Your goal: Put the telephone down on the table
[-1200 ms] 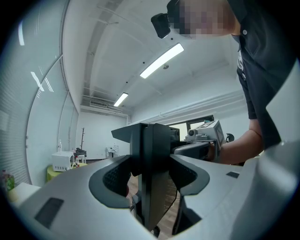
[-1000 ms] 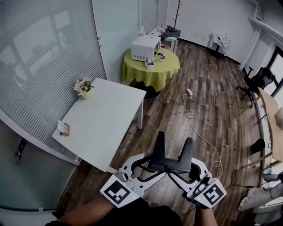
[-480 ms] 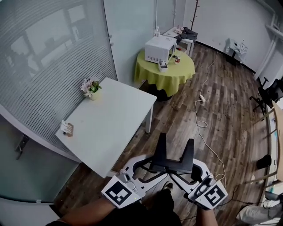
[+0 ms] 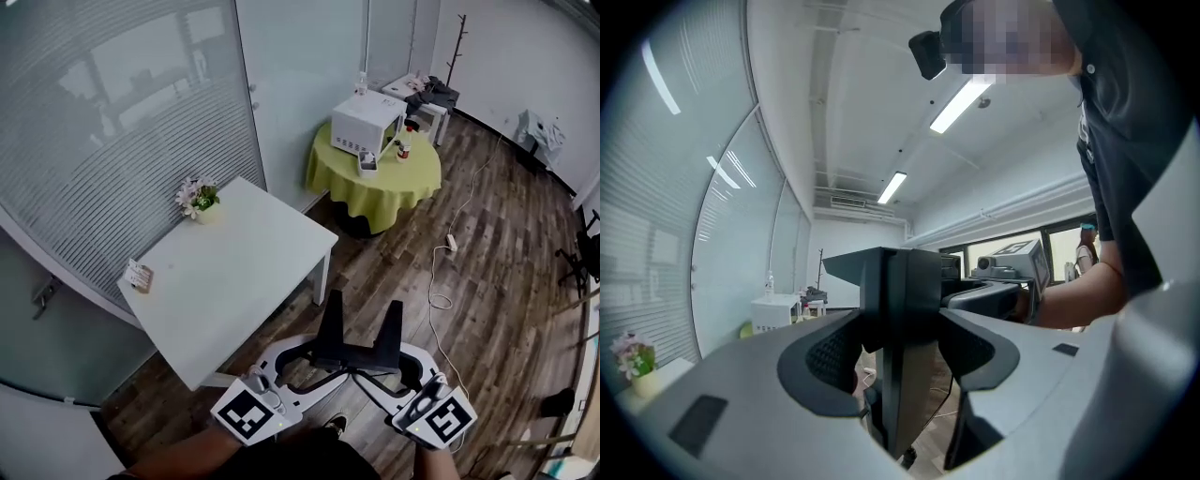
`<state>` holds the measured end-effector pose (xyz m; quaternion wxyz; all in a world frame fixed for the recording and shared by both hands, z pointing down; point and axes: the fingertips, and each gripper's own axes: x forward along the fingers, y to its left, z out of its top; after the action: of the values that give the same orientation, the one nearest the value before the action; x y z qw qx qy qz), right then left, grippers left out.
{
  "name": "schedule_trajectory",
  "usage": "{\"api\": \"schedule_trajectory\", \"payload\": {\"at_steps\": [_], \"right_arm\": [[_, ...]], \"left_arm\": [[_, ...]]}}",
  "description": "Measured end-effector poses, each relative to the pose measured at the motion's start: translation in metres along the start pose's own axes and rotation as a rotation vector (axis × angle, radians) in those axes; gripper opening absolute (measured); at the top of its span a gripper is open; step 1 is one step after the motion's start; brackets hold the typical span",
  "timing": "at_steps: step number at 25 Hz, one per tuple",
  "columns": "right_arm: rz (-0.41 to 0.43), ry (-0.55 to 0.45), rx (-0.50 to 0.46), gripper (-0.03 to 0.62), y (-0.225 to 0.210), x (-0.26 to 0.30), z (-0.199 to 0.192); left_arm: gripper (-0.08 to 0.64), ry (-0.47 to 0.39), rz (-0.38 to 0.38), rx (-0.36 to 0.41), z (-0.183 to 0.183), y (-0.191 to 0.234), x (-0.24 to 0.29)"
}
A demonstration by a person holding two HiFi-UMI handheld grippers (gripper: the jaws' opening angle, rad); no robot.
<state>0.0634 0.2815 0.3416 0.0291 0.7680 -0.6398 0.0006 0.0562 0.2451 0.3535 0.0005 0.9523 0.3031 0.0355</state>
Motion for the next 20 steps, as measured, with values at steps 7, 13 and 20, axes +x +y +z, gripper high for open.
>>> {"api": "schedule_trajectory", "payload": {"at_steps": [7,13,20], "right_arm": [[0.148,-0.006,-0.003,0.233,-0.055,0.012,-0.002],[0.273,-0.014,0.016,0.233,-0.072,0.049,-0.007],[0.432,0.005,0.047,0.233,-0.067,0.138,-0.021]], "left_arm": [[0.258,-0.009,0.158,-0.02,0.002,0.029,0.042],[0.258,-0.002,0.273,-0.024,-0.003,0.066,0.041],[0.258,0.054,0.416,-0.016,-0.021,0.14,-0.001]]}}
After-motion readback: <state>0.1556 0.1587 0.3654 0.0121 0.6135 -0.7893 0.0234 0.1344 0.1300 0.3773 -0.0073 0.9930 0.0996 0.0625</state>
